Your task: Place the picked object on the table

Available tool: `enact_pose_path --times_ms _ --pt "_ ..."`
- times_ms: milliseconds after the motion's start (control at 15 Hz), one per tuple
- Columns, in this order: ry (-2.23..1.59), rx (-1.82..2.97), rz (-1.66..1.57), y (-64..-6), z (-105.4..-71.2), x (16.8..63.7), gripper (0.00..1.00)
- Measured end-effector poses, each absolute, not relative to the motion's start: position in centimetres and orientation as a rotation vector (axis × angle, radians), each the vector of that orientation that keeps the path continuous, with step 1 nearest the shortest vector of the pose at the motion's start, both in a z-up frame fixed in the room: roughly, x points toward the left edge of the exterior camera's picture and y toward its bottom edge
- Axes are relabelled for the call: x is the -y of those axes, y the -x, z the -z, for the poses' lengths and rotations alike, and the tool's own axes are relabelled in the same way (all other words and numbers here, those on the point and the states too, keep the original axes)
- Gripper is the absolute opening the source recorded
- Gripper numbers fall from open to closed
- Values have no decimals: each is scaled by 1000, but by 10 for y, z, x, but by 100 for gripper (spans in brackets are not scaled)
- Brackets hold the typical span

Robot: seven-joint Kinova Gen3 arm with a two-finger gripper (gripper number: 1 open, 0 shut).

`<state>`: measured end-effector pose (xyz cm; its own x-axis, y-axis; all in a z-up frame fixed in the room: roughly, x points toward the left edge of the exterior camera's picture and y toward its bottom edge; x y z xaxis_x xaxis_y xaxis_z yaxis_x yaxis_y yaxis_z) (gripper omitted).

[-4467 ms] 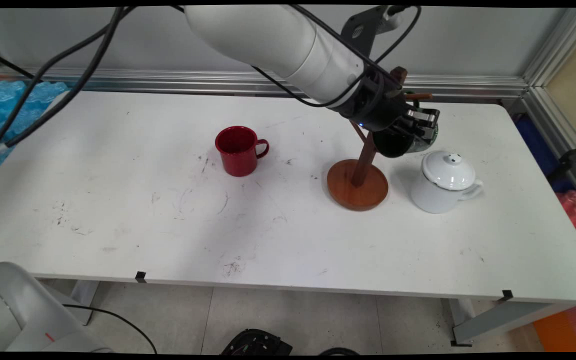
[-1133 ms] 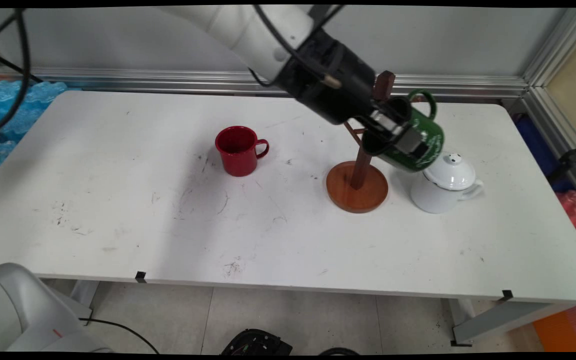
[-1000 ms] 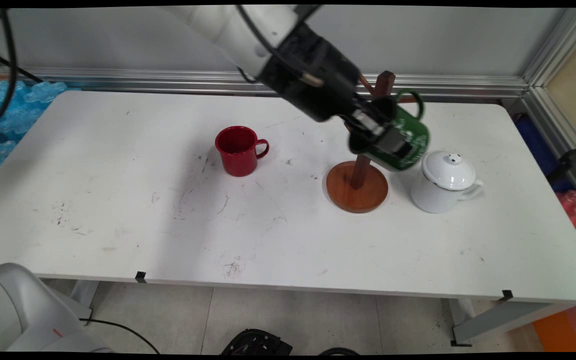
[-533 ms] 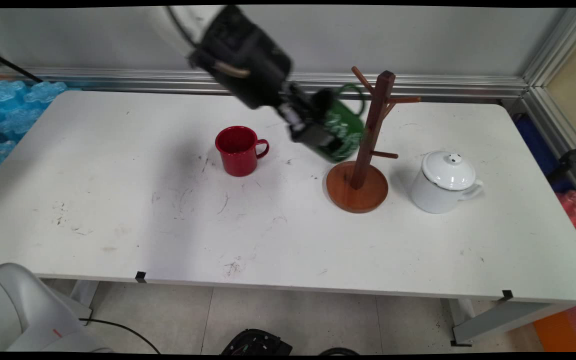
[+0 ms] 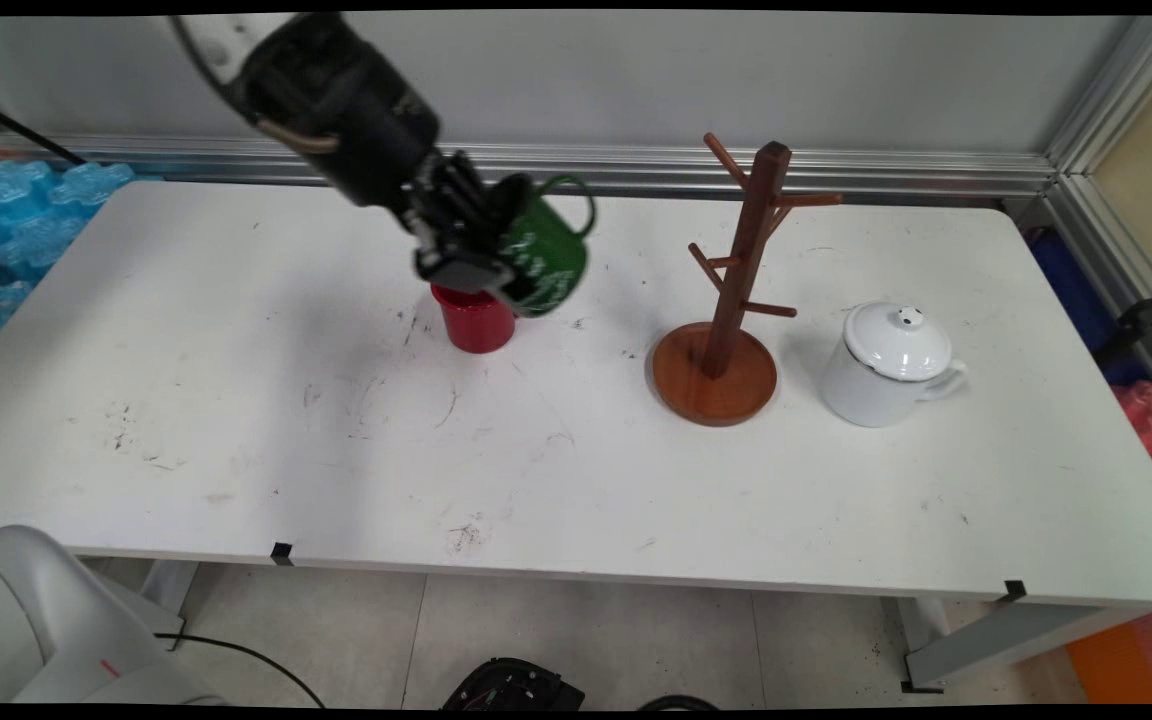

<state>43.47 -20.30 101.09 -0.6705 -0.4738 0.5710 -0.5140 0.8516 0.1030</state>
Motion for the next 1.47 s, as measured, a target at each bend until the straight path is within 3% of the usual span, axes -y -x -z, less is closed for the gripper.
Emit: enact_pose_path --times_ms 533,1467 --pt "-635 2669 -176 -446 -999 203 0" --pt "-566 2975 -138 -401 -910 231 0"
